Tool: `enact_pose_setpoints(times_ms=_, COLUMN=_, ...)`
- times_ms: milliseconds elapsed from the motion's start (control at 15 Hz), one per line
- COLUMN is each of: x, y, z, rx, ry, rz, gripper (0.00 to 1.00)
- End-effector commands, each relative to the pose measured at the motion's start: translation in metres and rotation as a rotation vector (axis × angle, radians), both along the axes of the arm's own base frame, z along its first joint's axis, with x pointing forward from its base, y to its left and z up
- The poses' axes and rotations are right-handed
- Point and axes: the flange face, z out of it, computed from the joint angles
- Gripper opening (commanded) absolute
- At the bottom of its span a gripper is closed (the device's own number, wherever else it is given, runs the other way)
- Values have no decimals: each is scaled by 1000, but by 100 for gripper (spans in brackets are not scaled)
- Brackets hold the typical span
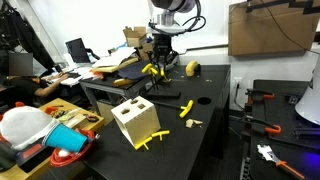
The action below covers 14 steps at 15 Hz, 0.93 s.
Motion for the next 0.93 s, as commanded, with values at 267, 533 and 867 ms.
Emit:
enact_pose_setpoints(times_ms=267, x=13, y=-43, z=-6, rx=44, ry=5, rz=-336, gripper=5)
enact_pose_setpoints(times_ms=533, x=9, y=-62, z=-23, rx=101, ry=16, rz=-438, gripper=5)
enact_pose_setpoints(times_ms=867, x=-2, y=-90, z=-47, rx=122, ry=20, rz=-552, gripper=5)
